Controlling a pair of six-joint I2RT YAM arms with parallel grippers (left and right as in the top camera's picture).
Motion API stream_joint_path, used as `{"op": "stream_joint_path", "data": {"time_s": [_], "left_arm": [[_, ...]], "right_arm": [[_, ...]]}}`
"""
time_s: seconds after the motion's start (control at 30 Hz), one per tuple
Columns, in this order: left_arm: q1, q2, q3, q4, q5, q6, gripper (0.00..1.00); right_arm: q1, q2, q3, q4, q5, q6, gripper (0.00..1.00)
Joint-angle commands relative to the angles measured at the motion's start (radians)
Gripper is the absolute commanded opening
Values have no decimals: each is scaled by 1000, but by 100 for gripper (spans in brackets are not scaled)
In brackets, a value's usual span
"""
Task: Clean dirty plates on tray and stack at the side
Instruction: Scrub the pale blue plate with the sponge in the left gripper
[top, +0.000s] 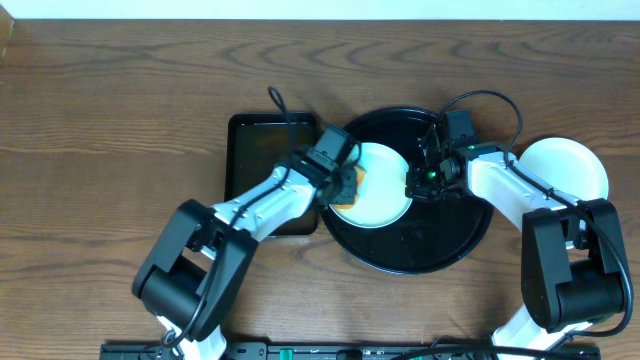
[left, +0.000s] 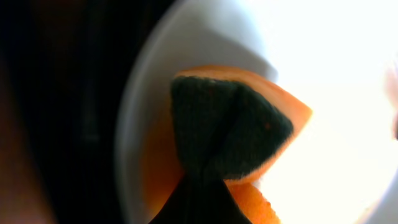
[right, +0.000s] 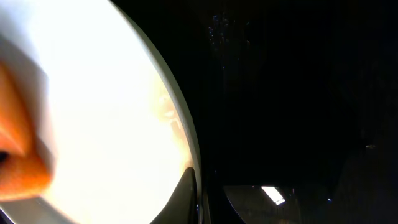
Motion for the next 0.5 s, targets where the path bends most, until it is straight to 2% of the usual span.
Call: {"op": "stream_joint_path", "data": {"time_s": [0.0,0.23,0.33,0.47], "left_arm": [[9,-83,-19,-15,-13,55,8],[24,-248,-19,-31,-68,58,8],[50,-282,-19,-62,-131,58,8],[100,-285,-20,-98,-146,58,8]], "right_arm": [[-7,35,-14,-6,71,-5,1],[-7,-45,-11,47,98,-38,1],[-7,-104,-11,43,172,-39,1],[-5,-179,-11,42,233,-81,1]]}}
